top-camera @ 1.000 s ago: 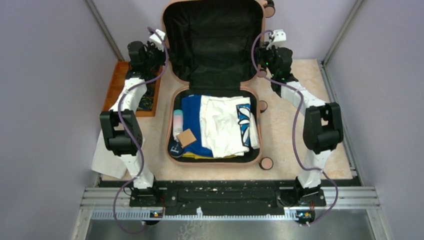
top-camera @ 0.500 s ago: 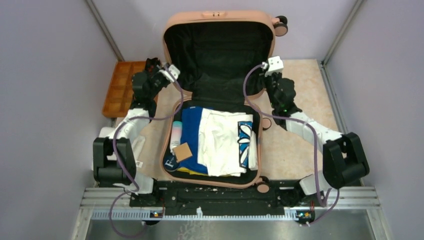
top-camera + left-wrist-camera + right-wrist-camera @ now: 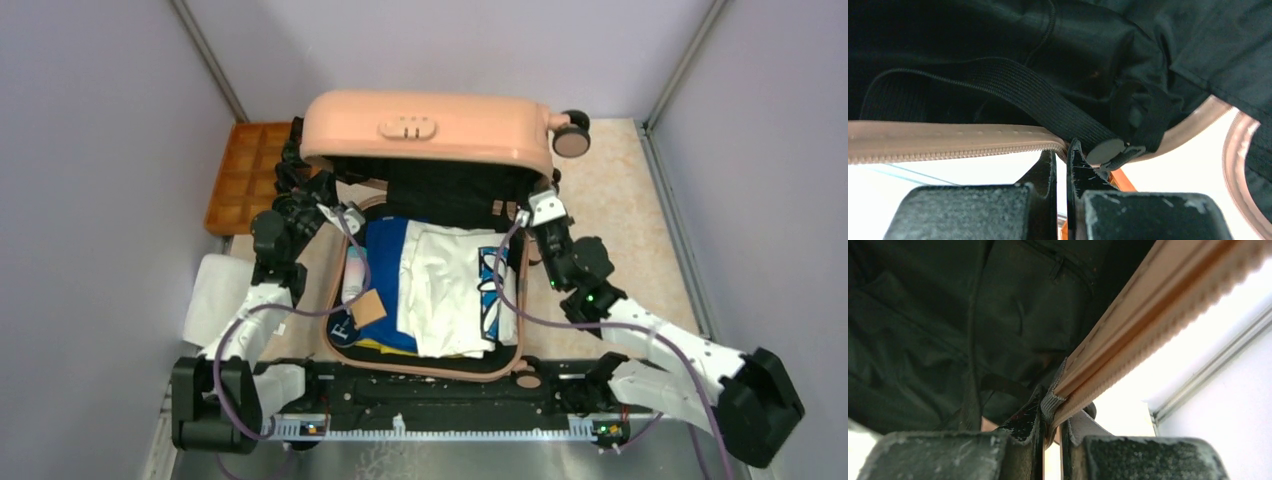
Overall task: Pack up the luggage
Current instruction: Close the luggage at the center of the board.
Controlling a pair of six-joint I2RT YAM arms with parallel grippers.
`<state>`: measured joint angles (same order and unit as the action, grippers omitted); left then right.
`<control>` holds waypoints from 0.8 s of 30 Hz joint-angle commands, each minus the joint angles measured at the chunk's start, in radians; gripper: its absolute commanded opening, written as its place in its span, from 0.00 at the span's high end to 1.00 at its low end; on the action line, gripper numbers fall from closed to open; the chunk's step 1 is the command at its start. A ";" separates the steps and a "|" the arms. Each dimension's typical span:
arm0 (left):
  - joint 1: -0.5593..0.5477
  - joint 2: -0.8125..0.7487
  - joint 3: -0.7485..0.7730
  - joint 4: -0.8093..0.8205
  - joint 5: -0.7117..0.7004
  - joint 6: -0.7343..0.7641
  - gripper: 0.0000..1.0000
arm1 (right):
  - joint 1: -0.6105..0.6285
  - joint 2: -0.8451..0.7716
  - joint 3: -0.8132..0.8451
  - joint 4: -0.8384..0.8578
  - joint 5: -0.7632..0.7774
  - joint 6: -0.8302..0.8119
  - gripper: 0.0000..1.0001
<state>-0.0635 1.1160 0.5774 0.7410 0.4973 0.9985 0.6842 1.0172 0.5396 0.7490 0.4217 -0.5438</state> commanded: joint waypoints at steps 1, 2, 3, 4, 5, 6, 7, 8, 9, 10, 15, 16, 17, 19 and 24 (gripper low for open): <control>-0.052 -0.135 -0.053 0.122 0.263 0.367 1.00 | 0.146 -0.220 -0.034 -0.050 -0.088 -0.047 1.00; -0.052 -0.165 -0.063 0.096 0.258 0.371 1.00 | 0.168 -0.257 -0.043 -0.086 -0.073 -0.026 1.00; -0.052 -0.198 -0.066 0.056 0.252 0.370 1.00 | 0.188 -0.296 -0.048 -0.134 -0.059 -0.006 1.00; -0.052 -0.238 -0.062 -0.007 0.242 0.372 1.00 | 0.209 -0.326 -0.047 -0.178 -0.050 0.010 1.00; -0.052 -0.275 -0.053 -0.077 0.231 0.372 1.00 | 0.230 -0.358 -0.046 -0.211 -0.038 0.024 1.00; -0.052 -0.316 -0.040 -0.157 0.222 0.365 1.00 | 0.244 -0.385 -0.042 -0.246 -0.033 0.036 1.00; -0.052 -0.355 -0.024 -0.238 0.221 0.359 1.00 | 0.253 -0.408 -0.040 -0.284 -0.034 0.051 0.98; -0.052 -0.387 -0.003 -0.328 0.220 0.358 0.96 | 0.254 -0.428 -0.032 -0.329 -0.047 0.073 0.96; -0.052 -0.418 0.022 -0.425 0.224 0.361 0.94 | 0.255 -0.449 -0.022 -0.375 -0.063 0.099 0.94; -0.052 -0.442 0.046 -0.512 0.226 0.354 0.90 | 0.255 -0.461 -0.011 -0.417 -0.084 0.126 0.90; -0.052 -0.536 0.140 -0.893 0.228 0.356 0.77 | 0.255 -0.510 0.001 -0.550 -0.147 0.213 0.77; -0.052 -0.554 0.147 -0.961 0.224 0.369 0.77 | 0.255 -0.515 0.000 -0.573 -0.156 0.226 0.77; -0.052 -0.569 0.147 -0.995 0.219 0.381 0.78 | 0.255 -0.520 0.003 -0.598 -0.172 0.237 0.76; -0.051 -0.595 0.133 -1.018 0.205 0.389 0.82 | 0.255 -0.531 0.011 -0.646 -0.206 0.255 0.76; -0.052 -0.625 0.151 -1.060 0.197 0.374 0.85 | 0.256 -0.563 0.048 -0.775 -0.269 0.312 0.74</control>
<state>-0.1131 0.4923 0.7033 -0.2207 0.6464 1.3537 0.9249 0.4828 0.5106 0.0448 0.3000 -0.3447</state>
